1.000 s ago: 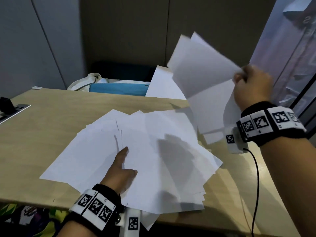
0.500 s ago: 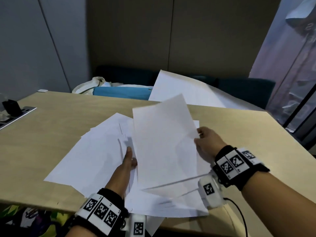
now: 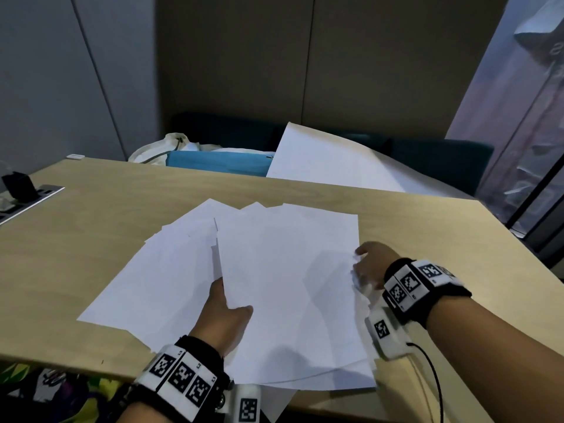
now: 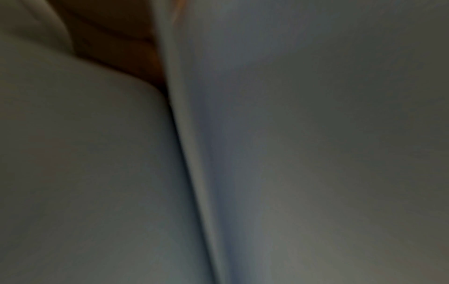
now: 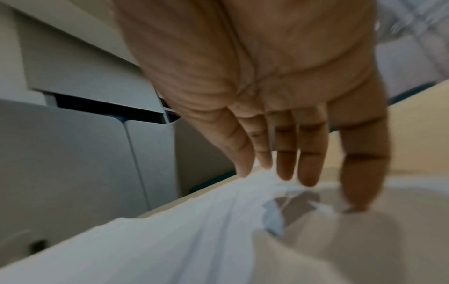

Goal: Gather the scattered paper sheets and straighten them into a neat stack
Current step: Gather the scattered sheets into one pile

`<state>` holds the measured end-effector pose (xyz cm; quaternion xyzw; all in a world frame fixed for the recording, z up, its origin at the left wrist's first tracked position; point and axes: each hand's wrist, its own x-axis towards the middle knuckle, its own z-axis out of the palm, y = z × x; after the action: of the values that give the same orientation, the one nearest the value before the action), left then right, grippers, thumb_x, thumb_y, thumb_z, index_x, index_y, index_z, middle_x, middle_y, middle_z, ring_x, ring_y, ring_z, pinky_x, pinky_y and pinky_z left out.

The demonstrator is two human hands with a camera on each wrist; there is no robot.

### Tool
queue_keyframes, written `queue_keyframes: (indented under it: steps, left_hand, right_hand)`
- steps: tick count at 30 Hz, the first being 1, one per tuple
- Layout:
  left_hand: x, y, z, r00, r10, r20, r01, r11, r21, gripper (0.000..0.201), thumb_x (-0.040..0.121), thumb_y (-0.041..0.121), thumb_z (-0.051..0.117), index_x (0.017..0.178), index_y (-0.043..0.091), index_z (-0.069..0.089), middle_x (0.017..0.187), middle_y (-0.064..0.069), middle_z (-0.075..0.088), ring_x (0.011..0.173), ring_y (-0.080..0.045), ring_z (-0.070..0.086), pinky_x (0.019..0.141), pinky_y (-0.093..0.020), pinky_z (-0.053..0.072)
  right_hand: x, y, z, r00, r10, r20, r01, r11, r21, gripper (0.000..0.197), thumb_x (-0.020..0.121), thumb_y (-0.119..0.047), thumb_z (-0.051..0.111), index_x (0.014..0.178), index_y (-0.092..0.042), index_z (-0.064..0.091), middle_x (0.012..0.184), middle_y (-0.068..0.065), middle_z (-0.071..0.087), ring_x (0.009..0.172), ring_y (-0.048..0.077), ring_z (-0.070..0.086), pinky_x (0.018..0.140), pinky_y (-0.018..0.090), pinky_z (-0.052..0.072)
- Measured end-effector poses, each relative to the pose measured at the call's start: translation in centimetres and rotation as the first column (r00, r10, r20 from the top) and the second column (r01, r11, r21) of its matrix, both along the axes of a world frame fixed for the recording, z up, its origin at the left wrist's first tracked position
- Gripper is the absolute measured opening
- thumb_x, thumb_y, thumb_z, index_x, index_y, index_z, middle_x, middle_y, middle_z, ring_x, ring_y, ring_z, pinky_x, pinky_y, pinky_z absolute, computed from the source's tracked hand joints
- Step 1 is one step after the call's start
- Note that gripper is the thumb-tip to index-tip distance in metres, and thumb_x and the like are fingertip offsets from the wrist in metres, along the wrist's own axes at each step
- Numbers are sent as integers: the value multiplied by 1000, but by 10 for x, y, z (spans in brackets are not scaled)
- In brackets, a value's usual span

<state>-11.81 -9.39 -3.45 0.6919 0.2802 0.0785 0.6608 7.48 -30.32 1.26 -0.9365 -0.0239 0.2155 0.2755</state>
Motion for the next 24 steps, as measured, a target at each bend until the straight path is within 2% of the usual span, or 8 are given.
queue_keyframes:
  steps: [3, 5, 7, 11, 15, 18, 22, 24]
  left_hand:
    - [2, 2, -4, 1000, 27, -4, -27, 999, -22, 75, 85, -3, 62, 144, 24, 25, 109, 7, 58, 97, -16, 60, 84, -31, 46]
    - [3, 5, -7, 1000, 23, -11, -24, 1000, -3, 72, 83, -2, 64, 143, 21, 29, 118, 2, 59, 103, -20, 61, 87, -31, 46]
    - [4, 7, -11, 1000, 8, -14, -8, 999, 34, 68, 81, 1, 66, 140, 20, 38, 122, 0, 62, 107, -20, 62, 91, -33, 49]
    - [4, 8, -12, 1000, -1, 5, 1, 1000, 17, 65, 80, -3, 67, 137, 17, 42, 122, -2, 62, 111, -22, 62, 97, -38, 48]
    - [3, 7, -8, 1000, -5, 18, 5, 1000, 3, 53, 82, -7, 64, 122, 21, 45, 112, 1, 63, 106, -22, 62, 91, -33, 48]
    - [3, 6, -7, 1000, 9, 21, -8, 1000, -25, 58, 82, -9, 64, 125, 23, 42, 112, -1, 61, 105, -23, 60, 87, -32, 46]
    - [5, 9, -9, 1000, -3, -4, 3, 999, -37, 63, 81, -6, 66, 133, 17, 41, 122, -5, 61, 109, -25, 61, 94, -37, 48]
    - [7, 8, -8, 1000, -10, -10, 10, 1000, -21, 60, 80, -6, 67, 131, 17, 44, 121, -5, 63, 108, -24, 62, 93, -37, 49]
  right_hand:
    - [17, -7, -2, 996, 64, 68, -42, 957, -287, 26, 91, -28, 57, 108, -10, 65, 112, 8, 64, 108, 27, 60, 89, 29, 48]
    - [17, 0, 5, 997, -51, 55, 59, 985, -162, 29, 87, -33, 64, 76, -7, 58, 84, 7, 61, 90, 25, 60, 80, 27, 46]
    - [12, 4, 10, 999, 3, 46, 7, 976, -218, 40, 82, -33, 72, 61, -10, 46, 66, 3, 51, 72, 23, 55, 71, 27, 42]
    - [4, 5, 11, 999, 30, 26, -23, 972, -232, 32, 79, -32, 75, 65, -20, 49, 72, -4, 47, 83, 22, 55, 70, 26, 42]
    - [7, 5, 8, 1000, 2, -20, -5, 985, -172, 33, 76, -31, 78, 73, -7, 55, 74, 4, 57, 72, 24, 57, 57, 26, 40]
    - [10, 1, 7, 999, -38, -23, 36, 995, -92, 36, 81, -31, 74, 72, -7, 49, 75, 6, 53, 82, 24, 52, 71, 28, 41]
    - [13, -11, -4, 988, -127, 93, 117, 987, 109, 44, 82, -9, 73, 53, -11, 40, 53, 5, 40, 60, 22, 43, 66, 29, 39]
    - [10, -19, -9, 968, -169, 187, 147, 981, 126, 41, 79, -4, 74, 54, -11, 42, 55, 6, 40, 61, 22, 42, 64, 29, 40]
